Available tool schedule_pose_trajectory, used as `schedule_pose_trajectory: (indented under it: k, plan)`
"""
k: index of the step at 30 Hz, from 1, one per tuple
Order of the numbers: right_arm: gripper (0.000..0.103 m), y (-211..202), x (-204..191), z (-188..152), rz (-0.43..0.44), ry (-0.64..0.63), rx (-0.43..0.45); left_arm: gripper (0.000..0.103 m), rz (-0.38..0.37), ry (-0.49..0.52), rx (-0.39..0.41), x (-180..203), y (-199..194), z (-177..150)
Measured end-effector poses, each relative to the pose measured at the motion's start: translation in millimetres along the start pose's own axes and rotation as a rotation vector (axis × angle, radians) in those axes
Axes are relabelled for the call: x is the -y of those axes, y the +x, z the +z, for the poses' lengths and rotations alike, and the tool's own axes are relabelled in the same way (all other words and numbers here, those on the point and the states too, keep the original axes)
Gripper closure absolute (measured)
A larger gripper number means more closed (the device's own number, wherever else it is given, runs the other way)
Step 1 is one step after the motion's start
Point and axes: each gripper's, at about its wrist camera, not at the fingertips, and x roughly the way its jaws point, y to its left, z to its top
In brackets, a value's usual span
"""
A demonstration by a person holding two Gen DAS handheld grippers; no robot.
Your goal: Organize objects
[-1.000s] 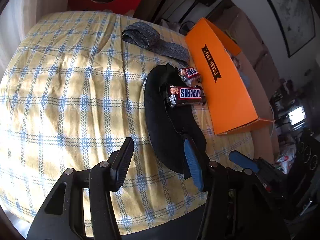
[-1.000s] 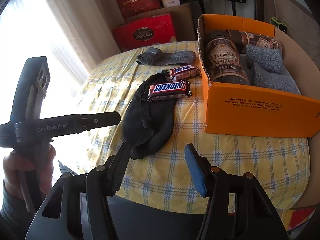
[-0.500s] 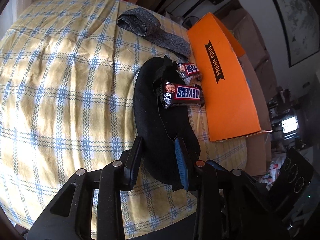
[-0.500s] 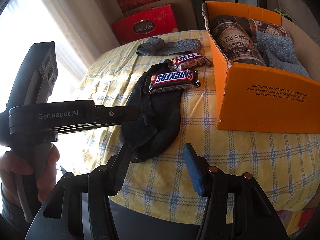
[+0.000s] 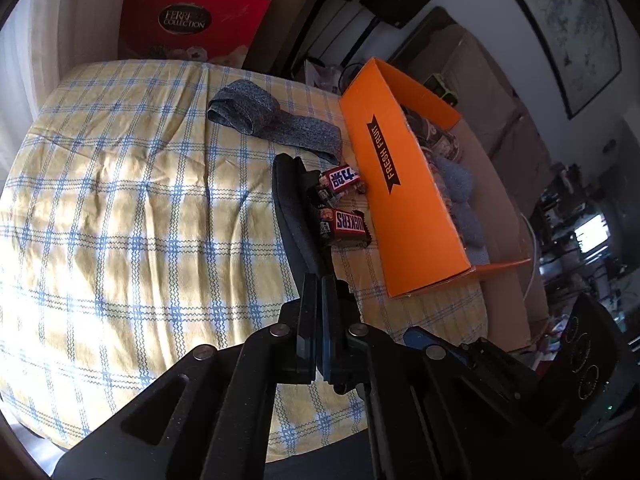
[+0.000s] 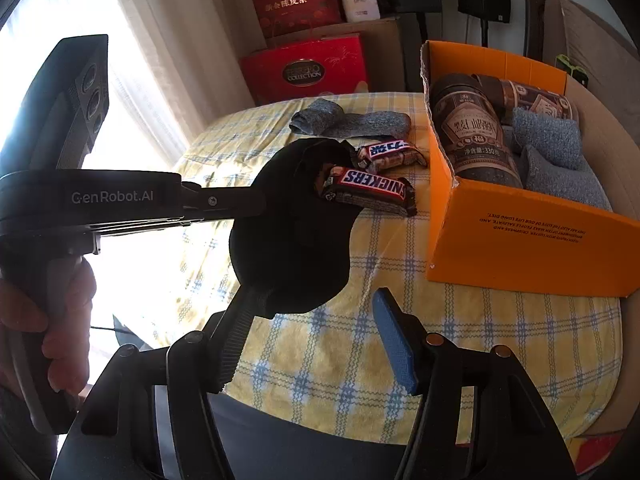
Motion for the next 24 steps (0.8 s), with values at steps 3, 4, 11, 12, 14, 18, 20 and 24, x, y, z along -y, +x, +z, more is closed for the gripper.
schedule_pose_trajectory:
  k: [3,4,11,12,14,18,20,24]
  plan:
    - [0.041,-2.9,-6.2,1.3,0.026,-0.009,0.006,0.102,0.041,0.064,0.000,16.9,-6.5,-1.4]
    - [0.041,-2.7,-8.6,0.9,0.035,-0.007,0.008,0.102,0.056,0.088,-0.002,23.1,-7.1,-1.8]
    - [0.051,3.9,-7.7,-7.4,0.067,0.012,0.004,0.102,-0.015,0.127,-0.073,46.5,5.0,-8.0]
    - [0.061,4.8,-4.6,-8.5,0.070,0.023,0.004,0.102,-0.029,0.126,-0.081,47.9,7.6,-8.3]
    - [0.073,8.2,3.7,-9.2,0.068,0.049,-0.005,0.102,-0.055,0.122,-0.092,51.4,12.3,-7.8]
    - [0.083,10.7,24.4,-12.4,0.103,0.141,-0.013,0.101,-0.107,0.132,-0.113,57.7,16.7,-6.1]
    - [0.084,10.6,36.8,-13.6,0.118,0.191,-0.008,0.097,-0.136,0.099,-0.101,52.1,13.1,-4.8]
    - [0.084,10.8,60.6,-17.0,0.158,0.293,-0.007,0.085,-0.190,0.029,-0.088,27.4,6.2,-3.8]
